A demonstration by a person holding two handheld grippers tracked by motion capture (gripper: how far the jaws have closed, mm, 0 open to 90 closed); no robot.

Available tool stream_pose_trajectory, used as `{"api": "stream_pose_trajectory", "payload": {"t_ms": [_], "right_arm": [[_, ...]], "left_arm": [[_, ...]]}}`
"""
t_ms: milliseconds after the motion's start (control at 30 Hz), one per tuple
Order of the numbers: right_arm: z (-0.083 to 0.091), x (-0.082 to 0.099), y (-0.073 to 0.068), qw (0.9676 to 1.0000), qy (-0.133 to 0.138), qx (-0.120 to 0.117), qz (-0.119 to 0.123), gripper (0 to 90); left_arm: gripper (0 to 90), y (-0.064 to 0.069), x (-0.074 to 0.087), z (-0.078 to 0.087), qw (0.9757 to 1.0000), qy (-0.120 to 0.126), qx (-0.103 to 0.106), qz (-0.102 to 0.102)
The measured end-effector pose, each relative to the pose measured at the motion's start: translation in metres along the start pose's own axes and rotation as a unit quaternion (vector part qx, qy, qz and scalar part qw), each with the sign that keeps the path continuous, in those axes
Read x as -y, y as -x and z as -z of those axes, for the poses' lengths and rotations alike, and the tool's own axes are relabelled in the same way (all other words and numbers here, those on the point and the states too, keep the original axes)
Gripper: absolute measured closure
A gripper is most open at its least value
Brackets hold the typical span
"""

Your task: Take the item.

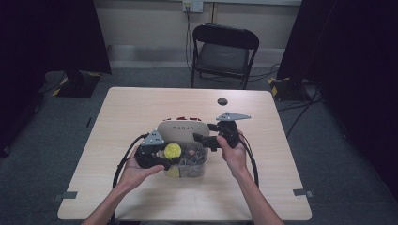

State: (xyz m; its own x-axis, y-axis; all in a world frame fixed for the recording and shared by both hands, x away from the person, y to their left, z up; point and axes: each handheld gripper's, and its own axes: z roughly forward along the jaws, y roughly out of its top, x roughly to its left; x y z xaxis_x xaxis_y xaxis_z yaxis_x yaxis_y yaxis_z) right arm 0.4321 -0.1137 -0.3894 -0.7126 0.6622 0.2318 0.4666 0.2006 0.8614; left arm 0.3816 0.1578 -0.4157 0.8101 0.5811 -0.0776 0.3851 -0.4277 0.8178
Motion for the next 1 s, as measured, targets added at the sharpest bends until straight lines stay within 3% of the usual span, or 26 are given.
{"api": "stream_pose_trajectory", "payload": {"t_ms": [133, 300, 367, 667, 800, 1000], "right_arm": [[-0.0001, 0.0001, -0.0003, 1.0, 0.0, 0.001, 0.001, 21.6], [-0.0005, 0.0008, 0.0001, 1.0, -0.001, 0.001, -0.001, 21.2], [-0.0007, 0.0009, 0.0003, 1.0, -0.002, 0.0, -0.002, 21.0], [-0.0006, 0.002, 0.0002, 1.0, -0.003, 0.001, -0.003, 21.5], [-0.0007, 0.0022, -0.0005, 1.0, -0.002, 0.004, -0.002, 21.5], [-0.0008, 0.0023, -0.0003, 1.0, -0.003, 0.003, -0.002, 21.3]], "left_arm": [[39.6, -0.0028, 0.0006, 0.0015, 1.0, 0.004, -0.003, 0.001], [39.8, -0.0029, 0.0003, 0.0016, 1.0, 0.003, -0.004, 0.001], [40.0, -0.0039, 0.0007, 0.0015, 0.9999, 0.007, 0.005, 0.013], [40.1, -0.0058, 0.0007, 0.0027, 0.9995, 0.014, 0.017, 0.021], [40.1, -0.0036, -0.0011, 0.0054, 0.9997, 0.016, 0.007, 0.015], [40.1, -0.0043, -0.0021, 0.0105, 0.9995, 0.024, 0.013, 0.017]]}}
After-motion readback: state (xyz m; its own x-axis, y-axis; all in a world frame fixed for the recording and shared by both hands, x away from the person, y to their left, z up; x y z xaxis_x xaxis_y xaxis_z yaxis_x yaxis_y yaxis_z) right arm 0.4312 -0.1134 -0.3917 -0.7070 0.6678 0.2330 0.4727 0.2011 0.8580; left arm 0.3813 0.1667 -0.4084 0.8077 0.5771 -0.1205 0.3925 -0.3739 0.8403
